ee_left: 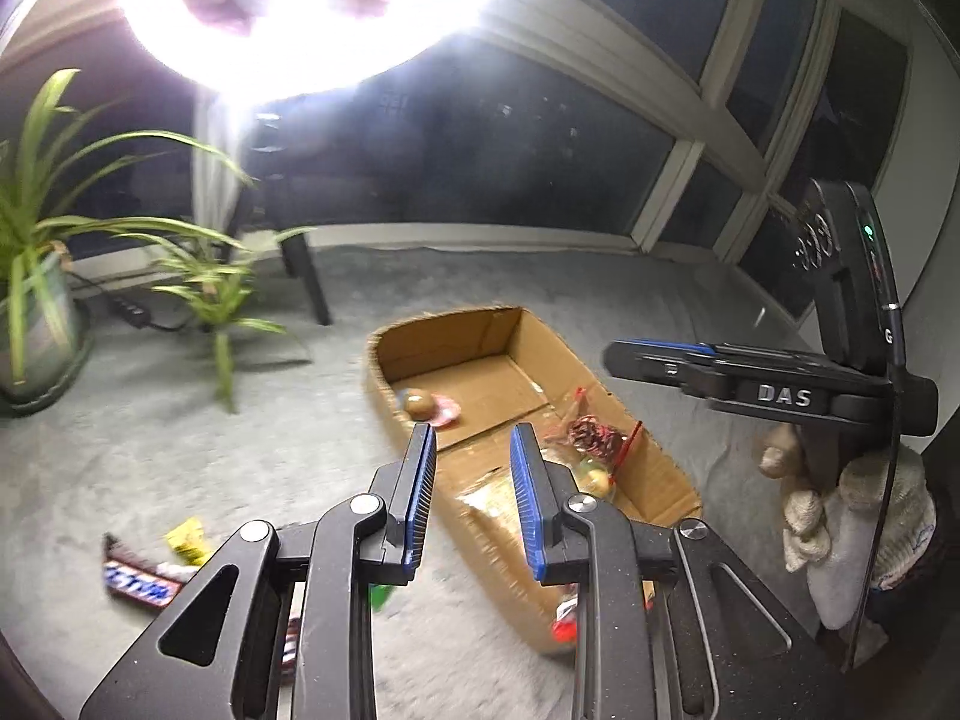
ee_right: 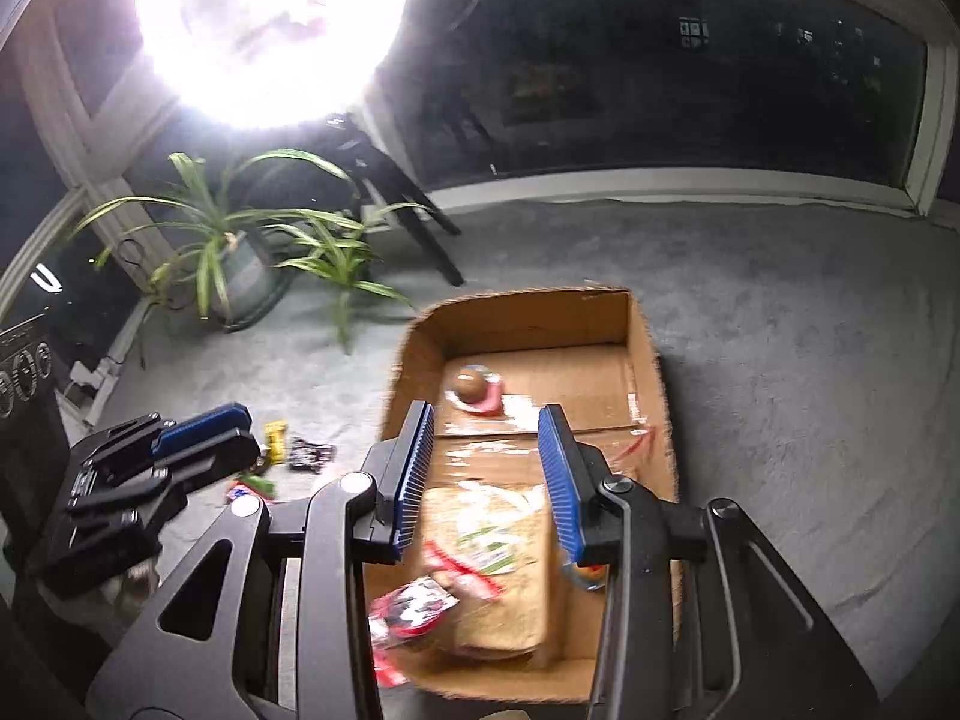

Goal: Organize snacks
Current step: 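Open both grippers and move them back to the scattered snacks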

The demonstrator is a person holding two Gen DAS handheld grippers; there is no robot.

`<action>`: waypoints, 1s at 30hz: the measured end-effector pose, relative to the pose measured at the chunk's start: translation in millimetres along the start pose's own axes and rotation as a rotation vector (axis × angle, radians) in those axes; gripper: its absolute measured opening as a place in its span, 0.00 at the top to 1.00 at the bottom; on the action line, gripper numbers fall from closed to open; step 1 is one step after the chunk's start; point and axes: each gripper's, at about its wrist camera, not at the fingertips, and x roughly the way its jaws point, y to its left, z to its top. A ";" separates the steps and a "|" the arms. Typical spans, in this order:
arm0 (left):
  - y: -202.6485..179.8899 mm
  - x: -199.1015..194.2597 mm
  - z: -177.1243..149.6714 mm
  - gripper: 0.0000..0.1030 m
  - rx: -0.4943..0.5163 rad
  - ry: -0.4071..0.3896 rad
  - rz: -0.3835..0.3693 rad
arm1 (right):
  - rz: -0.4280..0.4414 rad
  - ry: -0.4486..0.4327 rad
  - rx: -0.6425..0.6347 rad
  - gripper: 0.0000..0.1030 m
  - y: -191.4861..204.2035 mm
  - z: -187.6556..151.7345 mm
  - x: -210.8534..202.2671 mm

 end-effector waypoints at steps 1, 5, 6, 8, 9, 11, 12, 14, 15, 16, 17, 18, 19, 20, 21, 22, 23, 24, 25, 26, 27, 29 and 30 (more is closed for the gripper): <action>4.2 -5.2 -0.5 0.77 -0.003 -0.005 0.006 | 0.007 -0.002 -0.005 0.63 4.2 -1.1 -1.5; 33.7 -35.4 -7.5 0.77 -0.037 -0.026 0.043 | 0.045 -0.013 -0.026 0.44 29.0 -7.1 -5.5; 43.1 -42.8 -10.5 0.77 -0.047 -0.028 0.054 | 0.059 -0.011 -0.028 0.43 34.0 -8.1 -5.0; 59.7 -53.7 -17.5 0.77 -0.066 -0.027 0.077 | 0.089 0.000 -0.029 0.43 46.2 -10.7 -1.3; 64.5 -56.9 -20.0 0.77 -0.072 -0.026 0.087 | 0.105 0.009 -0.031 0.43 53.5 -12.4 2.0; 80.4 -64.5 -29.5 0.77 -0.089 -0.016 0.112 | 0.130 0.032 -0.035 0.43 65.2 -15.9 9.2; 86.3 -67.4 -33.6 0.77 -0.097 -0.010 0.120 | 0.140 0.043 -0.033 0.43 70.0 -17.9 12.7; 99.7 -71.0 -43.4 0.77 -0.117 0.005 0.136 | 0.171 0.074 -0.022 0.43 81.3 -22.5 23.6; 103.5 -73.1 -47.8 0.77 -0.123 0.010 0.140 | 0.194 0.094 -0.015 0.43 87.8 -25.0 30.9; 108.4 -74.3 -52.1 0.77 -0.130 0.018 0.142 | 0.204 0.110 -0.013 0.43 92.4 -27.5 36.3; 113.9 -74.5 -57.0 0.77 -0.138 0.030 0.145 | 0.210 0.125 -0.013 0.43 98.1 -29.3 42.7; 115.5 -75.4 -59.3 0.77 -0.141 0.035 0.148 | 0.210 0.140 -0.018 0.43 104.6 -31.0 49.9; 118.8 -74.8 -62.6 0.77 -0.146 0.042 0.150 | 0.209 0.152 -0.022 0.43 110.1 -32.8 56.4; 122.3 -74.1 -66.7 0.77 -0.151 0.050 0.154 | 0.213 0.165 -0.029 0.43 115.4 -33.8 62.7; 125.0 -74.3 -70.4 0.77 -0.156 0.055 0.155 | 0.219 0.183 -0.042 0.43 122.8 -34.9 71.7; 127.5 -74.0 -73.7 0.77 -0.161 0.062 0.154 | 0.222 0.200 -0.053 0.43 128.4 -35.9 79.5; 129.4 -73.3 -77.9 0.77 -0.165 0.070 0.153 | 0.226 0.220 -0.063 0.43 133.1 -36.9 87.3; 130.9 -73.2 -81.0 0.77 -0.167 0.076 0.151 | 0.233 0.238 -0.074 0.43 138.2 -38.0 95.5; 132.1 -73.1 -85.0 0.77 -0.169 0.084 0.148 | 0.241 0.257 -0.089 0.43 143.2 -39.5 104.1; 133.4 -72.5 -88.5 0.77 -0.169 0.093 0.145 | 0.254 0.281 -0.102 0.43 147.5 -41.4 113.5; 134.2 -72.6 -91.7 0.77 -0.167 0.099 0.146 | 0.269 0.297 -0.107 0.43 149.8 -43.2 120.1; 137.2 -71.2 -97.9 0.77 -0.171 0.114 0.141 | 0.300 0.333 -0.118 0.43 154.3 -47.4 134.5; 138.0 -70.8 -100.4 0.77 -0.172 0.119 0.137 | 0.290 0.345 -0.130 0.43 156.8 -49.8 142.0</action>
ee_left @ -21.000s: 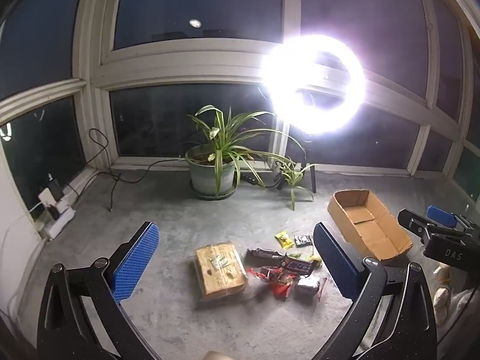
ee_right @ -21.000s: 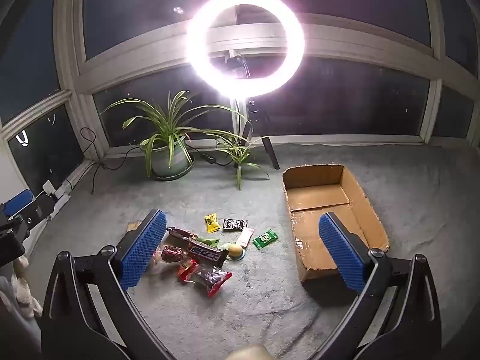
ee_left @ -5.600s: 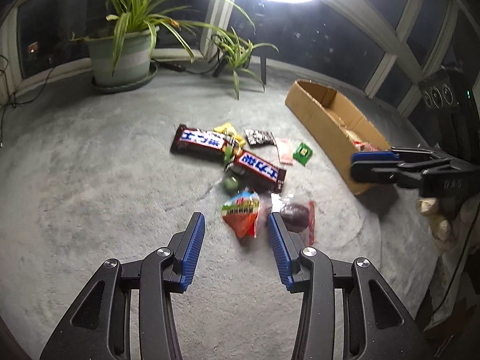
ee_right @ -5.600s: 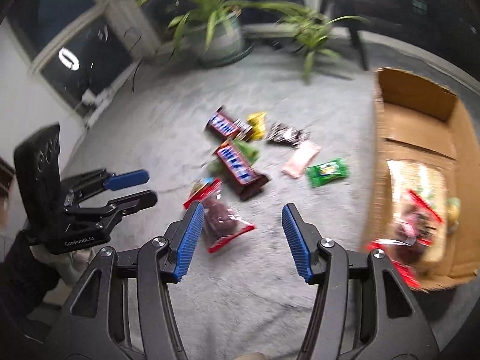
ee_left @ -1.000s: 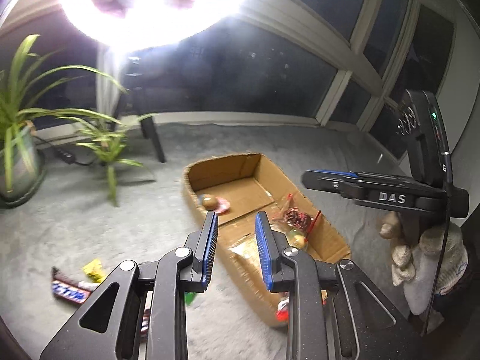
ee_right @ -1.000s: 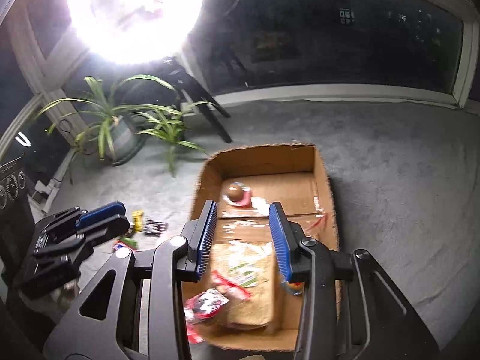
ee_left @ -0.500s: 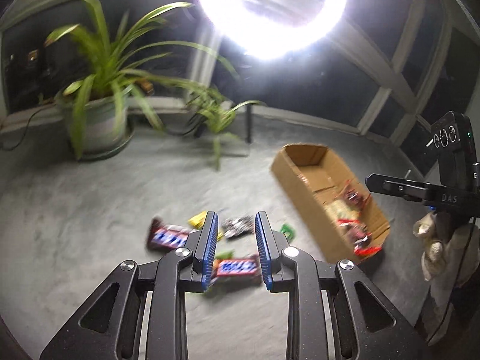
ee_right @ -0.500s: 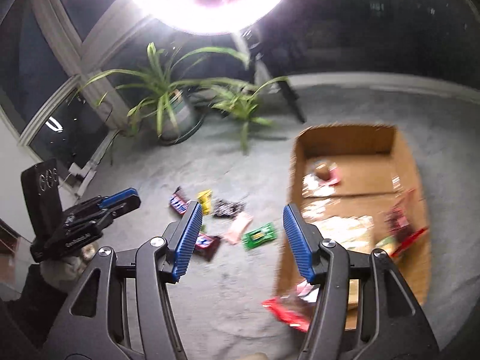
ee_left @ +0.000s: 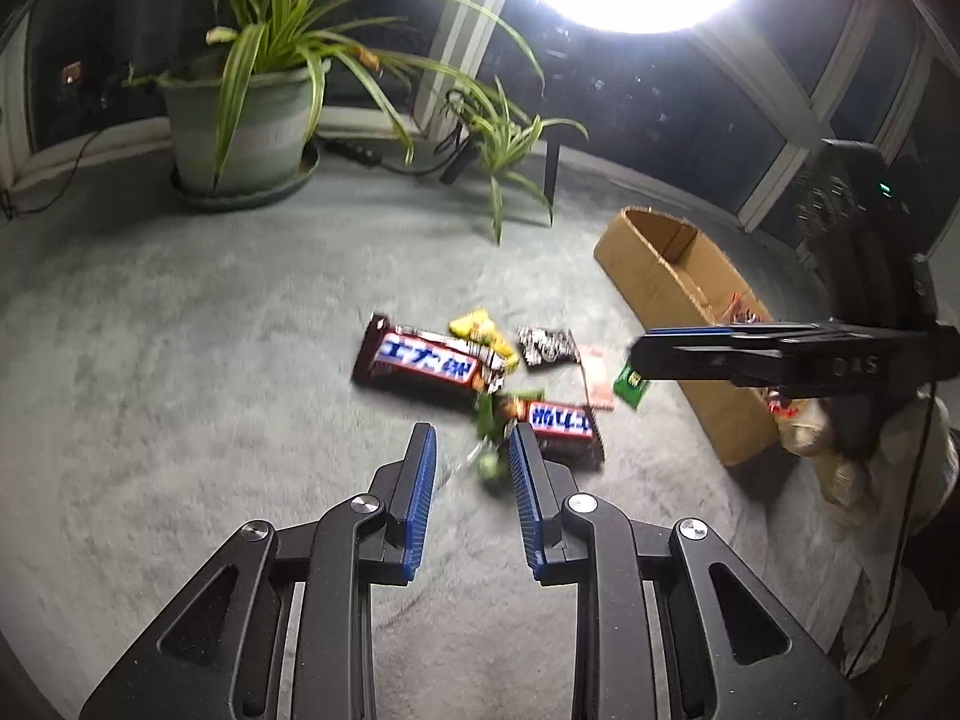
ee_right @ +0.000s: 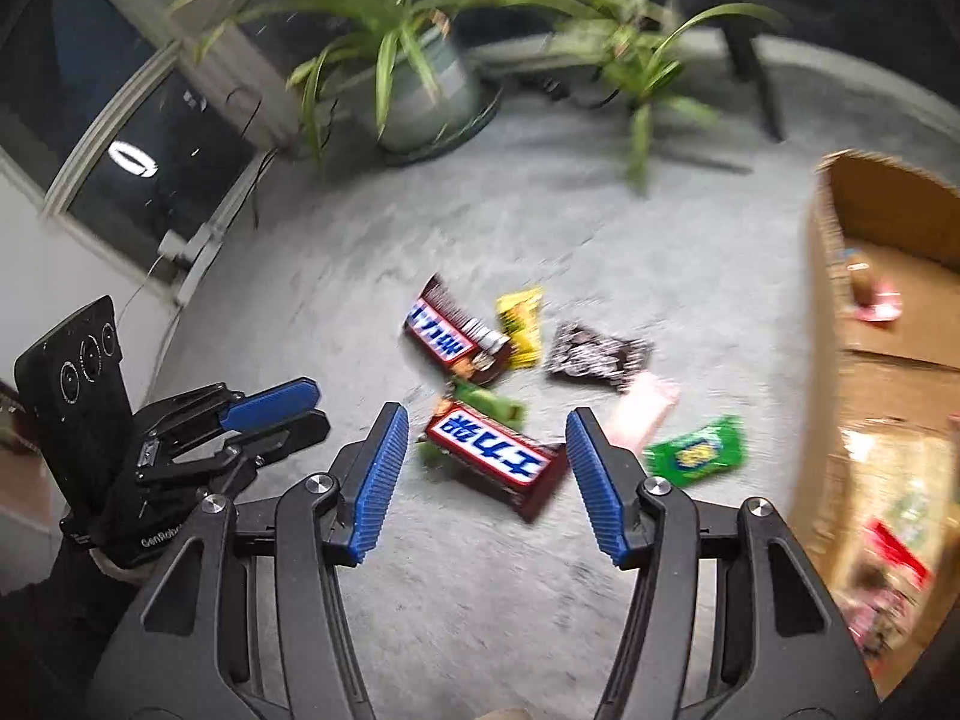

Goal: Organize snacks
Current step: 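Open both grippers and move them back to the scattered snacks, then grasp a chocolate bar with the right gripper while the left grasps a green candy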

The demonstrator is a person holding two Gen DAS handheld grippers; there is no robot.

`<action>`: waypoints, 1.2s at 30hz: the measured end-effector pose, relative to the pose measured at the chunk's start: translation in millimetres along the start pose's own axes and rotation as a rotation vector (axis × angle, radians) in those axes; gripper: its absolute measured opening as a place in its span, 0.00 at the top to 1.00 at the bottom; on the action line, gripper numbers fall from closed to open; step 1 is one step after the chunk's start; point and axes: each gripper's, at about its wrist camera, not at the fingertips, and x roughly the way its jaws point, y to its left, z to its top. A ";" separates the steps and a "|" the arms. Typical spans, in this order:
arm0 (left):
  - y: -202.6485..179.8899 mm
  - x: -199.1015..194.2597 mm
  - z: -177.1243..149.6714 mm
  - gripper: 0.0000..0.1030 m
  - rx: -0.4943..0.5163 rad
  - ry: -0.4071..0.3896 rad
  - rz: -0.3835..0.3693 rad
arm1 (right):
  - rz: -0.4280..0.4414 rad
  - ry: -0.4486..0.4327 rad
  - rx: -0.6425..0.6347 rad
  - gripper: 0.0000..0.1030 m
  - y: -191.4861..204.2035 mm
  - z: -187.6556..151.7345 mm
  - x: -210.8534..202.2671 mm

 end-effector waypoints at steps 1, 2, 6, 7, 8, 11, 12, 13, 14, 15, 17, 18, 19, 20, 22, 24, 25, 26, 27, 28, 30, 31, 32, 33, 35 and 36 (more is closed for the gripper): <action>0.6 1.4 -2.5 0.77 0.003 0.007 -0.003 | -0.006 0.009 -0.007 0.43 0.9 0.3 4.6; 0.6 3.4 -5.3 0.77 0.010 0.015 -0.002 | -0.001 0.019 -0.016 0.43 1.9 0.3 9.5; -1.5 7.9 -12.8 0.77 0.029 0.039 -0.015 | -0.004 0.054 -0.089 0.43 11.1 -1.3 22.1; -2.3 9.5 -14.1 0.77 0.031 0.044 -0.017 | -0.015 0.060 -0.111 0.43 13.1 -1.0 24.8; -2.5 11.2 -15.3 0.77 0.029 0.049 -0.020 | -0.024 0.065 -0.128 0.43 15.1 -1.1 27.4; -4.0 15.5 -16.5 0.77 0.030 0.057 -0.027 | -0.024 0.087 -0.164 0.43 19.2 -0.9 35.3; -4.9 16.8 -16.5 0.77 0.033 0.059 -0.028 | -0.024 0.093 -0.170 0.43 19.2 -0.6 36.6; -5.7 17.8 -16.6 0.77 0.036 0.060 -0.030 | -0.029 0.103 -0.180 0.43 19.9 -0.7 39.5; -6.7 19.2 -16.8 0.77 0.041 0.063 -0.031 | -0.037 0.112 -0.189 0.43 20.8 -1.3 41.7; -7.8 20.8 -17.4 0.77 0.046 0.067 -0.030 | -0.043 0.116 -0.198 0.43 21.5 -2.0 42.5; -9.2 23.4 -18.5 0.77 0.053 0.072 -0.031 | -0.062 0.116 -0.220 0.43 24.4 -4.5 43.5; -9.9 24.9 -18.7 0.77 0.056 0.075 -0.030 | -0.077 0.120 -0.223 0.43 24.9 -5.6 44.7; -10.6 26.8 -19.1 0.77 0.060 0.078 -0.028 | -0.096 0.123 -0.218 0.45 25.1 -6.4 45.9; -11.2 28.9 -19.7 0.77 0.064 0.082 -0.026 | -0.111 0.130 -0.207 0.49 23.6 -7.1 47.4; -13.3 33.4 -19.6 0.77 0.077 0.087 -0.022 | -0.115 0.131 -0.177 0.51 20.3 -8.2 47.8; -15.7 35.6 -19.9 0.77 0.091 0.090 -0.019 | -0.117 0.128 -0.142 0.55 15.9 -9.1 46.6; -17.7 38.0 -19.1 0.77 0.101 0.094 -0.016 | -0.117 0.129 -0.120 0.59 12.8 -9.9 45.4; -20.0 40.4 -18.4 0.77 0.116 0.096 -0.006 | -0.115 0.127 -0.104 0.59 9.9 -10.4 43.9; -20.9 41.9 -17.7 0.77 0.124 0.096 0.002 | -0.110 0.127 -0.090 0.59 8.1 -11.1 42.7; -21.4 43.6 -16.6 0.77 0.131 0.095 0.009 | -0.108 0.131 -0.082 0.59 6.6 -12.3 41.9; -22.3 47.2 -14.8 0.77 0.143 0.097 0.016 | -0.112 0.133 -0.080 0.59 4.5 -14.9 40.8; -23.3 49.2 -14.5 0.77 0.152 0.099 0.023 | -0.113 0.134 -0.079 0.59 3.6 -15.7 40.9; -24.2 52.2 -14.1 0.77 0.162 0.105 0.032 | -0.115 0.135 -0.078 0.59 2.4 -16.6 41.3; -25.0 54.4 -14.2 0.77 0.167 0.109 0.036 | -0.112 0.135 -0.075 0.59 0.9 -17.2 42.0; -26.6 58.8 -14.4 0.77 0.181 0.114 0.044 | -0.109 0.132 -0.078 0.59 0.6 -19.3 41.7; -27.6 59.1 -14.3 0.77 0.188 0.110 0.048 | -0.110 0.129 -0.082 0.59 0.4 -20.1 41.0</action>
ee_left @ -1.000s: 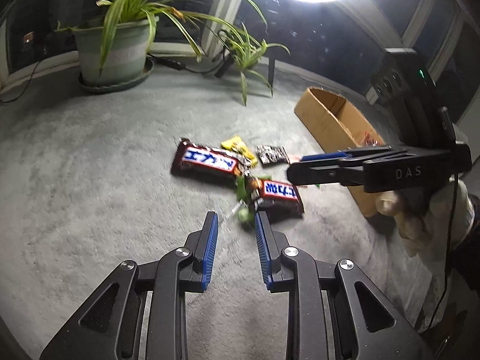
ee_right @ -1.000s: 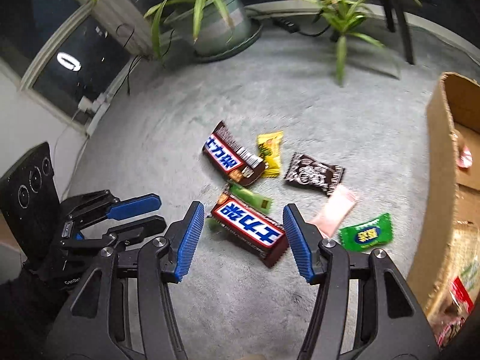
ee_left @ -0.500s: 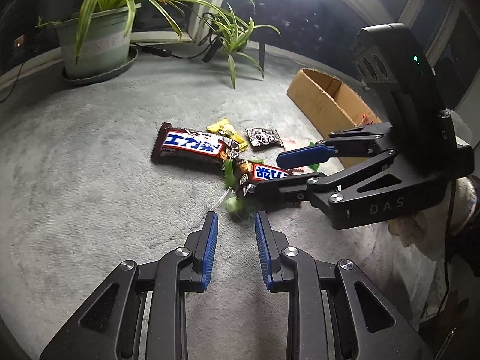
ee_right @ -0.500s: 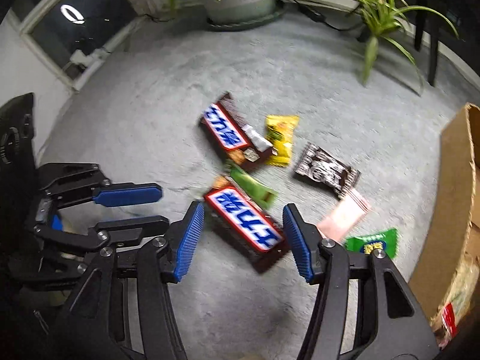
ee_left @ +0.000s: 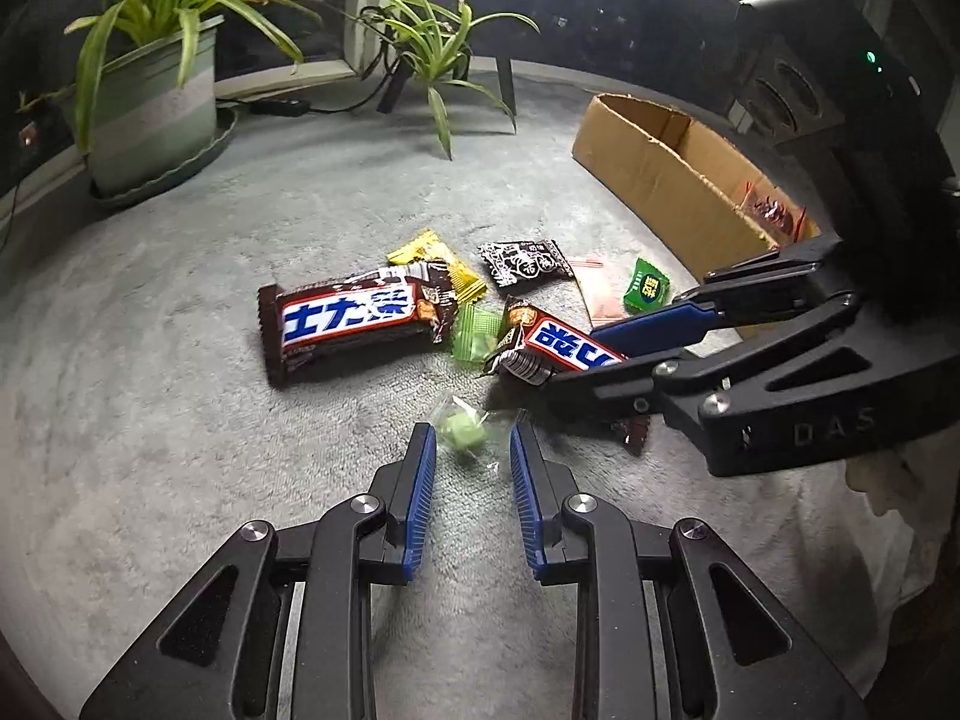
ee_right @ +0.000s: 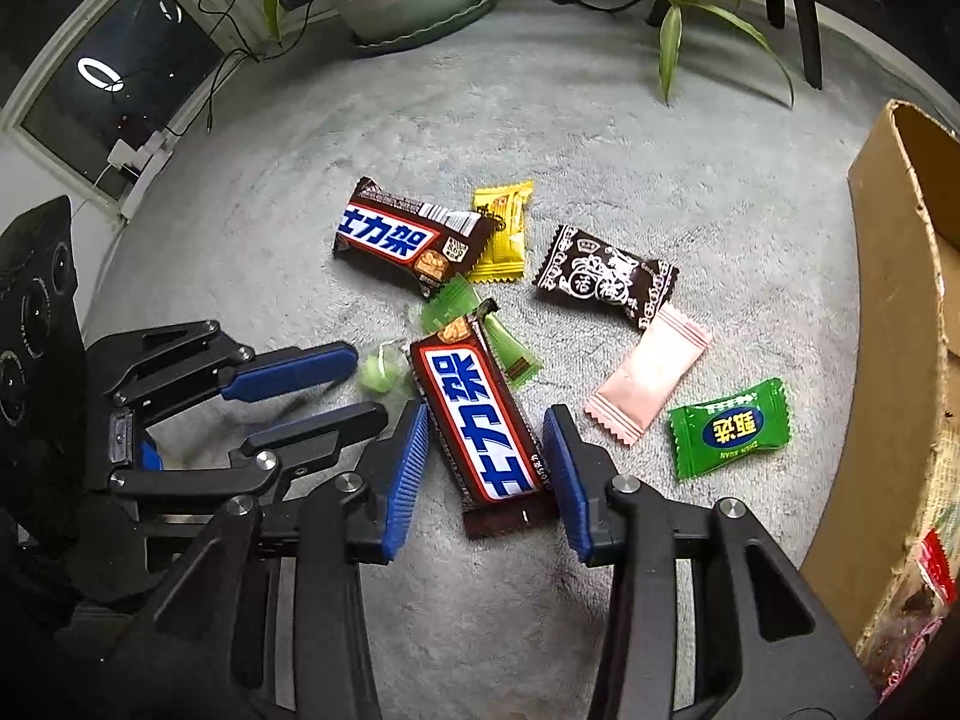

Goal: Organize snacks
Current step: 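Grasp a chocolate bar with the right gripper while the left grasps a green candy, then carry both snacks over the box and release them inside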

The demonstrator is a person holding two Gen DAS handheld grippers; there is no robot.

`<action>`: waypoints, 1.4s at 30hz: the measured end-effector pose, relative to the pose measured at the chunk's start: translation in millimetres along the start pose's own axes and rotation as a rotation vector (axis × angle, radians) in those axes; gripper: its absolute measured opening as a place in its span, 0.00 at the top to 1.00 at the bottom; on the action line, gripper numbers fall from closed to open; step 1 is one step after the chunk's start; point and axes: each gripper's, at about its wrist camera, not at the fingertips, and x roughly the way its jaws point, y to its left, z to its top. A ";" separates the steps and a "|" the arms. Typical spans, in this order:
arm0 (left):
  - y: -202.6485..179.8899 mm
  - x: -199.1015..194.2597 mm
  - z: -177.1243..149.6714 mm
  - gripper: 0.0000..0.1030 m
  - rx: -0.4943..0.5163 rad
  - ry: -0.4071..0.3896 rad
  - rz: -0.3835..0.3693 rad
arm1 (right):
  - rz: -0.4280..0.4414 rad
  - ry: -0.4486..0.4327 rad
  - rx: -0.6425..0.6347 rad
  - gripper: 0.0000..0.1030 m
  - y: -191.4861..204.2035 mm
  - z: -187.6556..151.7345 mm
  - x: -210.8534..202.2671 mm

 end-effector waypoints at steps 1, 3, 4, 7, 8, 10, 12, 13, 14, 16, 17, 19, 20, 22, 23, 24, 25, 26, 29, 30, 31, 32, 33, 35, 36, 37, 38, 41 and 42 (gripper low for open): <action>-1.2 0.6 0.5 0.77 0.009 -0.003 0.005 | -0.004 -0.002 -0.002 0.60 1.0 -0.6 -0.1; -2.0 1.2 1.2 0.77 0.021 -0.009 0.012 | -0.015 -0.006 -0.006 0.64 1.8 -1.9 -1.6; -2.3 1.5 1.1 0.77 0.026 -0.012 0.017 | -0.023 -0.009 -0.007 0.66 2.1 -2.5 -2.8; -3.1 2.0 0.1 0.77 0.040 -0.017 0.029 | -0.032 -0.016 0.003 0.69 -0.4 -4.4 -5.8; -3.3 2.2 -0.1 0.77 0.042 -0.017 0.030 | -0.032 -0.019 0.009 0.70 -1.6 -5.0 -6.7; -2.3 2.8 0.0 0.82 0.041 -0.018 0.028 | -0.036 -0.023 0.019 0.70 -4.5 -6.5 -8.1; -1.6 4.2 0.1 0.83 0.039 -0.020 0.026 | -0.039 -0.023 0.024 0.71 -6.4 -8.0 -8.7; -0.9 4.9 0.5 0.84 0.037 -0.021 0.023 | -0.038 -0.023 0.025 0.71 -6.7 -8.5 -8.6; -0.7 4.8 0.5 0.84 0.036 -0.021 0.022 | -0.034 -0.022 0.026 0.71 -7.2 -9.2 -8.9; -0.9 4.4 0.5 0.84 0.033 -0.021 0.015 | -0.031 -0.023 0.029 0.71 -8.2 -10.5 -10.3; 0.1 3.9 0.4 0.83 0.021 -0.015 0.005 | -0.032 -0.024 0.032 0.71 -8.5 -11.2 -10.6; 1.4 2.5 1.3 0.73 -0.007 -0.015 0.004 | -0.032 -0.029 0.038 0.71 -8.8 -11.9 -11.3; 1.8 1.7 2.2 0.67 -0.019 -0.022 0.012 | -0.035 -0.033 0.044 0.71 -9.4 -12.2 -11.8; 1.1 3.6 5.2 0.66 -0.035 -0.020 0.012 | -0.034 -0.035 0.053 0.71 -10.8 -12.3 -11.8; 0.0 6.5 6.9 0.66 -0.036 -0.013 0.013 | -0.034 -0.035 0.055 0.71 -11.4 -12.5 -11.8; -1.4 8.8 7.9 0.66 -0.031 -0.010 0.026 | -0.035 -0.035 0.055 0.71 -11.9 -12.7 -11.8; -4.4 11.1 10.2 0.66 -0.021 -0.011 0.045 | -0.038 -0.037 0.056 0.71 -11.9 -12.8 -11.9; -6.1 12.3 11.5 0.66 -0.017 -0.012 0.051 | -0.041 -0.038 0.057 0.71 -11.8 -12.7 -12.2; -11.0 16.8 13.6 0.72 0.005 -0.014 0.089 | -0.049 -0.039 0.052 0.71 -10.3 -12.8 -12.9; -11.5 17.1 13.9 0.74 0.010 -0.015 0.098 | -0.051 -0.039 0.050 0.71 -9.6 -13.2 -13.0; -11.1 17.2 13.7 0.78 0.013 -0.018 0.103 | -0.054 -0.040 0.047 0.71 -8.6 -13.7 -13.5; -9.1 16.6 13.6 0.79 0.007 -0.019 0.096 | -0.056 -0.041 0.046 0.71 -8.3 -13.7 -13.7; -6.7 16.0 13.2 0.80 -0.001 -0.020 0.089 | -0.060 -0.042 0.044 0.71 -8.1 -14.2 -14.3; -2.1 13.7 11.3 0.82 -0.009 -0.025 0.087 | -0.064 -0.049 0.048 0.71 -8.8 -15.2 -15.4; -0.3 11.8 10.3 0.82 -0.014 -0.029 0.084 | -0.063 -0.053 0.050 0.71 -9.0 -15.8 -16.2; 2.6 9.6 9.1 0.82 -0.021 -0.033 0.084 | -0.062 -0.056 0.053 0.71 -9.4 -16.5 -17.1; 3.9 8.5 8.6 0.82 -0.025 -0.033 0.085 | -0.059 -0.060 0.055 0.71 -9.6 -17.1 -18.3; 9.2 2.3 7.1 0.82 -0.051 -0.039 0.071 | -0.052 -0.077 0.062 0.71 -9.8 -19.1 -24.3; 10.4 0.5 7.4 0.82 -0.059 -0.042 0.065 | -0.048 -0.083 0.063 0.71 -10.0 -19.8 -26.8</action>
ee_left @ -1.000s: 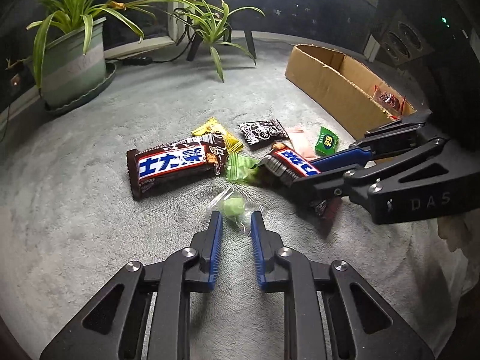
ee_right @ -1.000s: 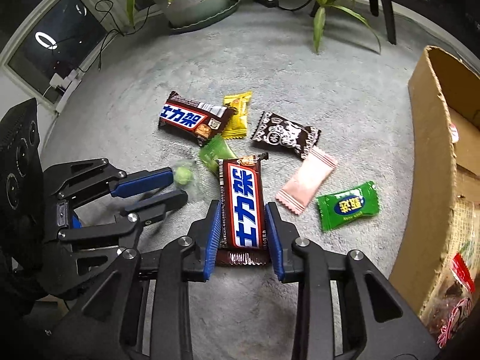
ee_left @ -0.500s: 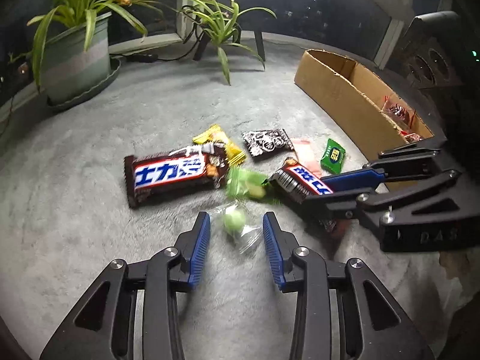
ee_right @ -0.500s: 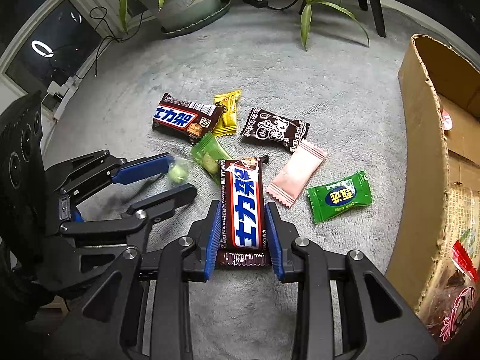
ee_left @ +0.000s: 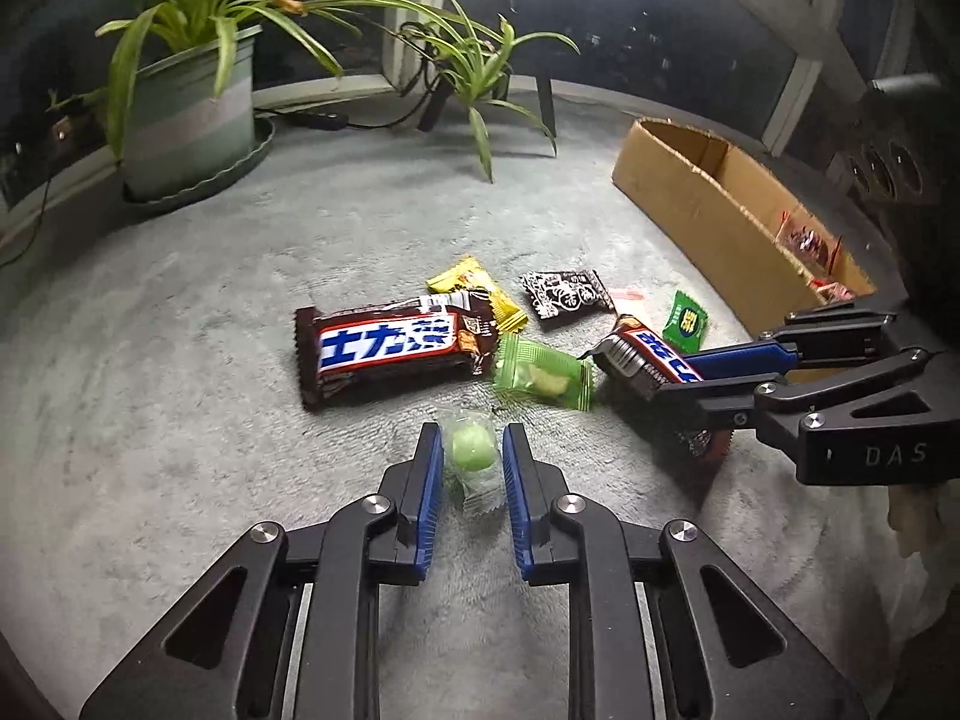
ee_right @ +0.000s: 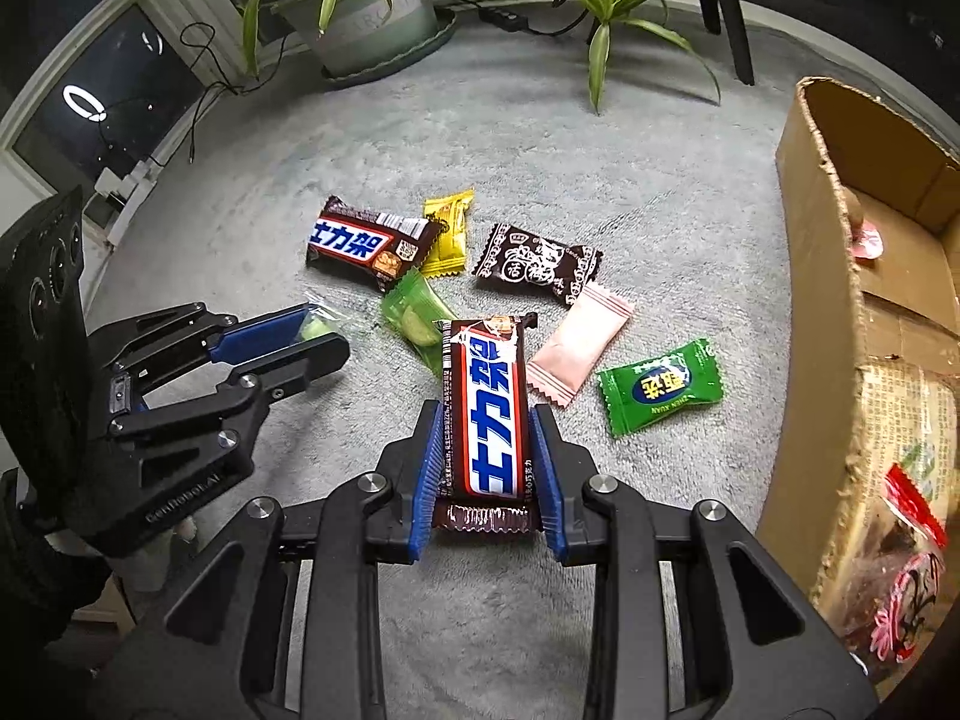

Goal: Organize snacks
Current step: 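Carry both snacks over the box and release them inside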

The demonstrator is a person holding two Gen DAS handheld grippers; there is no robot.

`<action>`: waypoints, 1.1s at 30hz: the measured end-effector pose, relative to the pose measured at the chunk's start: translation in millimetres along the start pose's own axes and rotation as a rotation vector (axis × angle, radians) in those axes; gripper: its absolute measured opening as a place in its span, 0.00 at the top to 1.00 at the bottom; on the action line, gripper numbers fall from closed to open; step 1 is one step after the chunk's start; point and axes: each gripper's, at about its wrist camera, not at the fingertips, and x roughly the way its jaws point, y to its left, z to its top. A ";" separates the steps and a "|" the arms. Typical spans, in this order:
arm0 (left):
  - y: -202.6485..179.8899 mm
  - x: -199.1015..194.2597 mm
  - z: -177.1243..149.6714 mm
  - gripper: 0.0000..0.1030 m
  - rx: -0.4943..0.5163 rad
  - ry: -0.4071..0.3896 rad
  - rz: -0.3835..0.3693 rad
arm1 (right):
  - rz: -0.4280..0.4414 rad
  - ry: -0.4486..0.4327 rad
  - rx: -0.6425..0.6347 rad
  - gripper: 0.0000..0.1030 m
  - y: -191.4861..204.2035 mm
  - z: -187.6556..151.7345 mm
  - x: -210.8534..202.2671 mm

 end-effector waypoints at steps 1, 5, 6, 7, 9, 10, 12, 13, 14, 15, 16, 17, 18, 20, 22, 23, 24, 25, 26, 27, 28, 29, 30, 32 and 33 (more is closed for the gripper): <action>1.0 -3.0 -0.1 0.82 -0.008 -0.005 -0.002 | 0.005 -0.008 0.003 0.71 -0.4 -0.4 -4.2; 1.2 -16.8 4.9 0.82 -0.034 -0.035 -0.020 | 0.022 -0.046 0.014 0.71 -2.3 -1.3 -23.7; -0.1 -20.1 6.9 0.82 -0.036 -0.046 -0.023 | 0.025 -0.061 0.015 0.71 -2.8 -1.9 -31.0; -1.6 -23.7 9.0 0.82 -0.038 -0.057 -0.031 | 0.025 -0.070 0.015 0.71 -3.1 -1.6 -36.1; -7.5 -30.7 15.0 0.82 -0.035 -0.075 -0.049 | 0.022 -0.099 0.016 0.71 -5.5 -2.6 -51.0; -8.8 -32.2 16.9 0.82 -0.033 -0.079 -0.056 | 0.019 -0.111 0.018 0.71 -7.3 -3.0 -57.3; -16.0 -36.4 22.6 0.82 -0.025 -0.095 -0.067 | 0.020 -0.137 0.031 0.71 -12.3 -4.6 -70.9; -21.1 -38.8 26.0 0.82 -0.020 -0.105 -0.080 | 0.020 -0.151 0.042 0.71 -15.9 -5.4 -79.3; -24.4 -40.1 28.2 0.82 -0.018 -0.110 -0.088 | 0.020 -0.165 0.051 0.71 -19.5 -6.7 -86.6; -27.9 -39.9 30.6 0.82 -0.015 -0.115 -0.095 | 0.017 -0.176 0.057 0.71 -22.8 -8.3 -93.0; -32.4 -41.6 33.2 0.82 -0.011 -0.121 -0.102 | 0.010 -0.192 0.066 0.71 -28.6 -9.7 -101.8; -37.7 -42.3 36.3 0.82 -0.007 -0.127 -0.113 | 0.002 -0.204 0.072 0.71 -32.6 -11.7 -108.2; -41.8 -42.4 39.0 0.82 -0.003 -0.129 -0.123 | -0.009 -0.217 0.081 0.71 -38.4 -13.6 -116.2; -52.7 -42.7 44.9 0.82 0.005 -0.137 -0.141 | -0.028 -0.232 0.096 0.71 -48.4 -16.6 -127.8; -62.5 -42.4 49.9 0.82 0.013 -0.142 -0.158 | -0.054 -0.247 0.113 0.71 -61.9 -21.8 -139.0; -69.8 -41.6 53.1 0.82 0.019 -0.145 -0.169 | -0.068 -0.253 0.123 0.71 -68.5 -25.0 -144.3; -75.3 -40.9 55.3 0.82 0.022 -0.148 -0.175 | -0.082 -0.257 0.135 0.71 -76.5 -27.8 -149.2; -79.6 -40.7 56.6 0.82 0.023 -0.151 -0.181 | -0.091 -0.260 0.146 0.71 -82.9 -30.6 -153.6; -86.4 -39.8 59.0 0.82 0.025 -0.152 -0.196 | -0.100 -0.261 0.156 0.71 -89.5 -32.9 -156.9; -94.2 -38.6 61.2 0.82 0.031 -0.154 -0.208 | -0.110 -0.261 0.167 0.71 -95.9 -35.5 -159.6; -99.1 -38.0 62.2 0.82 0.036 -0.154 -0.214 | -0.120 -0.261 0.181 0.71 -104.7 -38.7 -162.1; -107.6 -36.1 64.1 0.82 0.047 -0.153 -0.223 | -0.124 -0.259 0.190 0.71 -111.0 -41.2 -163.4; -113.7 -33.3 66.0 0.82 0.055 -0.152 -0.229 | -0.127 -0.256 0.198 0.71 -117.4 -43.6 -164.5; -129.7 -28.8 68.9 0.82 0.071 -0.151 -0.246 | -0.142 -0.250 0.214 0.71 -129.6 -48.7 -165.9; -136.4 -27.1 70.1 0.82 0.076 -0.150 -0.254 | -0.148 -0.247 0.219 0.71 -134.7 -51.0 -165.7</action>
